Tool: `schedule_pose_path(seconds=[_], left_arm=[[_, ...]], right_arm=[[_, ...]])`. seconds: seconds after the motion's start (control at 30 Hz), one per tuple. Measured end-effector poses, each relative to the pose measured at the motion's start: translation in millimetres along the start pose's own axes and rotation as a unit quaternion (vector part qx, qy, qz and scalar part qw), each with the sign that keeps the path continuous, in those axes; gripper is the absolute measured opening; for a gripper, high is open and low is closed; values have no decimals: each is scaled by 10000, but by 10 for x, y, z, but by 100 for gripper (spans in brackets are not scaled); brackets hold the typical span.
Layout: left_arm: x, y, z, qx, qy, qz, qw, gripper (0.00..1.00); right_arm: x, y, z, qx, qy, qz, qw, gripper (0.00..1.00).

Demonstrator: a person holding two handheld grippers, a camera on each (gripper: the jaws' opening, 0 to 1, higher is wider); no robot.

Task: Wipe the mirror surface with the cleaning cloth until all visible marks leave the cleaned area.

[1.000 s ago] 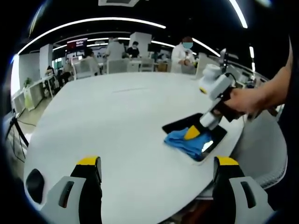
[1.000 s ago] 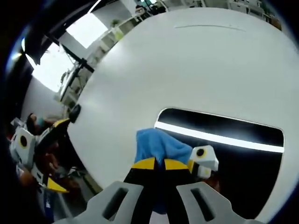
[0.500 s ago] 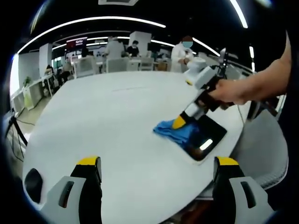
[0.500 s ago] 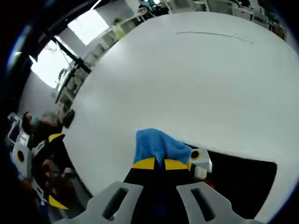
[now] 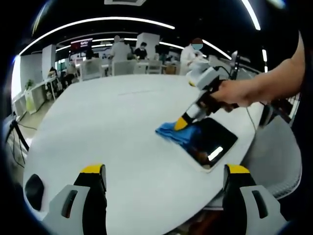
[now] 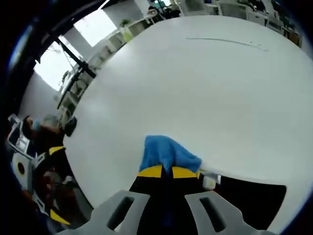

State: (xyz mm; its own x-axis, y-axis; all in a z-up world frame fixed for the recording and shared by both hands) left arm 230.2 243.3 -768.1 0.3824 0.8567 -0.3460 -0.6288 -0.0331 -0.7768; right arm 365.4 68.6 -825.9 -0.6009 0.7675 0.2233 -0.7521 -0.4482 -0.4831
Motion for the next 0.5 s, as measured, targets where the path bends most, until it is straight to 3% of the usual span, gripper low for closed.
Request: schedule_pose_path(seconds=[0.5], left_arm=[[-16, -50, -8, -58, -5, 35, 10000, 100]], right_arm=[[-90, 66, 70, -26, -32, 131, 9999, 0]])
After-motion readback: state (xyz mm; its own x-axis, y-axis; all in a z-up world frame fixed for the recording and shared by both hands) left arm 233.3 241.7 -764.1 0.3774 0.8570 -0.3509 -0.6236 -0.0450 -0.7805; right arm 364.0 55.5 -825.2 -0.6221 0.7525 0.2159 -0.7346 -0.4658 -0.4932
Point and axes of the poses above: the point that each gripper's makers call its tool centre point, and the gripper's own axes: z roughly backward along the fingers, x roughly to its left, y roughly out of its underside, the point moved 5 cm from there along z, roughly backward along the fingers, and after that the axes turned 14 degrees about z, right-handed, at the moved point
